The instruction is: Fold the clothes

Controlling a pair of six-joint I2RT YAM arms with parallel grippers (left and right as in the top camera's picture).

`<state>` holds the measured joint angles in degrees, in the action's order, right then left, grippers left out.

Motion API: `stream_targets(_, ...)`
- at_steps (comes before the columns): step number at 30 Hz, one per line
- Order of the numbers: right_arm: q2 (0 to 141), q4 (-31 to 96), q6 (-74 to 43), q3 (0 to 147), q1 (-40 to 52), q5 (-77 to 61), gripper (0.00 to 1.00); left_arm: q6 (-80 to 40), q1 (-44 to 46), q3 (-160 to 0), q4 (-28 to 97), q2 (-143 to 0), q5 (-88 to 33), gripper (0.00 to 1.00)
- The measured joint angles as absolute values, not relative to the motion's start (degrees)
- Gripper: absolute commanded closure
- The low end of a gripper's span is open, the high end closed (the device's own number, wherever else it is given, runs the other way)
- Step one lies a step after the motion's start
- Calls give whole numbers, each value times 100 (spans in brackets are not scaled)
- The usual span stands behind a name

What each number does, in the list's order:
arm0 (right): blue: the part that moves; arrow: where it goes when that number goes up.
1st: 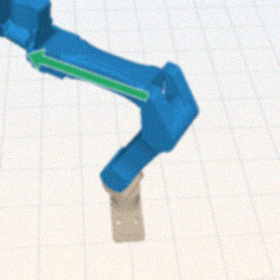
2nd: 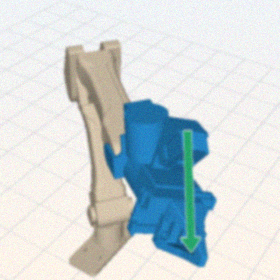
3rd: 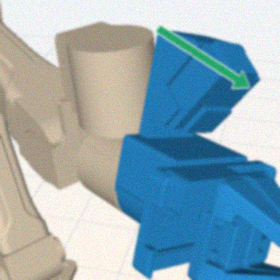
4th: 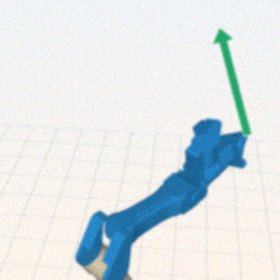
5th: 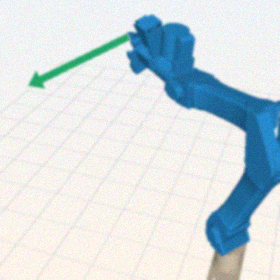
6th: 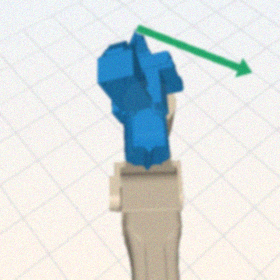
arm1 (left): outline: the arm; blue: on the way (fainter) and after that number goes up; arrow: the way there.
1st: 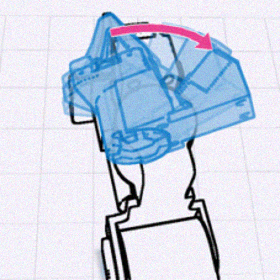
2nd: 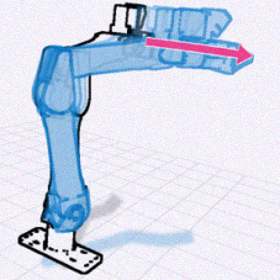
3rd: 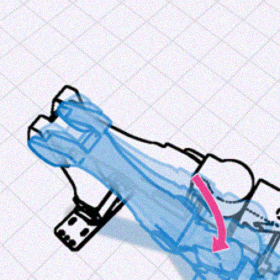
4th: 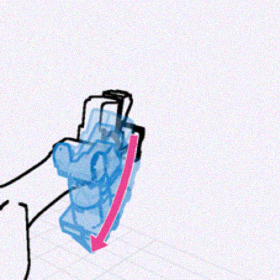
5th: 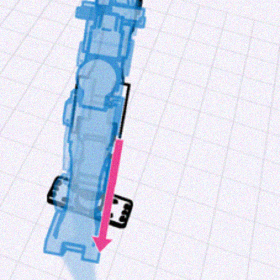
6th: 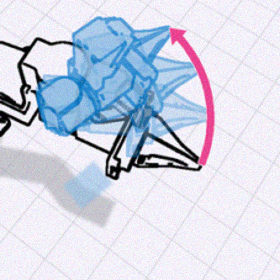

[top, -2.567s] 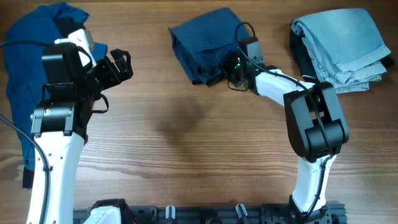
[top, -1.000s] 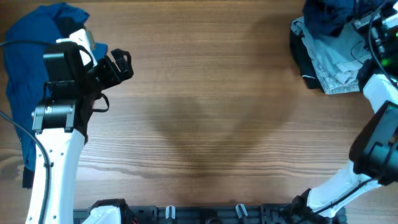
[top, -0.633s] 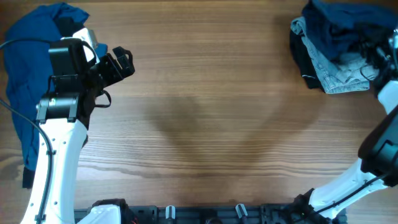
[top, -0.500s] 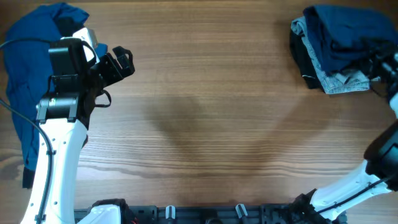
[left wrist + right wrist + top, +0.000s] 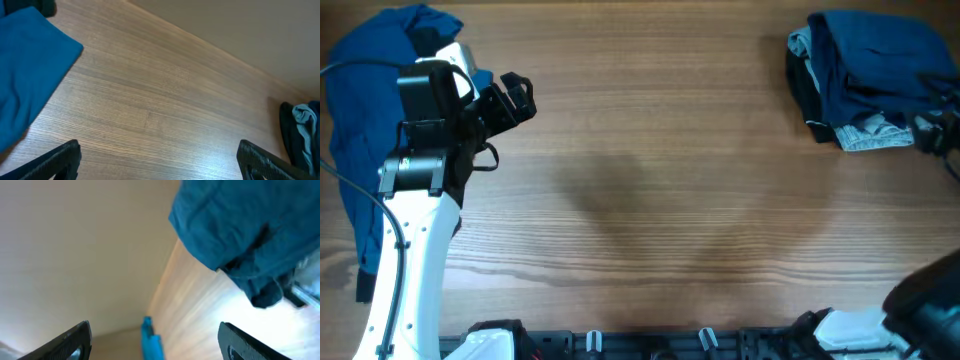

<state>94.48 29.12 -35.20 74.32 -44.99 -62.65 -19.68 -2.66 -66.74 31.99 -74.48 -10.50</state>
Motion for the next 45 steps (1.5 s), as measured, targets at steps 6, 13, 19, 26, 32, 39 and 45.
stream_targets(6, 8934, 2397, -1522, 7422, -3892, -5666, 96, -1968, -266, -6674, 3111, -7448, -1052, 0)
stream_targets(13, 8943, 226, 563, 7387, -2668, -2598, 96, -1968, -266, -6674, 3089, -7448, -1050, 0)
stream_targets(19, 10267, -1728, 1024, 7408, -2521, -1470, 96, -1968, -266, -6674, 3105, -7498, -1050, 0)
stream_targets(26, 12145, -2316, 447, 7406, -2534, -1302, 95, -1968, -266, -6674, 3111, -7822, -1050, 0)
stream_targets(32, 12538, -1940, 388, 7559, -2569, -1415, 96, -1968, -263, -6674, 3111, -7861, -1052, 0)
stream_targets(39, 11806, -1647, 386, 7452, -2587, -1625, 96, -1968, -263, -6674, 3114, -7861, -1052, 0)
stream_targets(45, 10473, -1662, 368, 7456, -2528, -2016, 96, -1968, -263, -6674, 3107, -7861, -1052, 0)
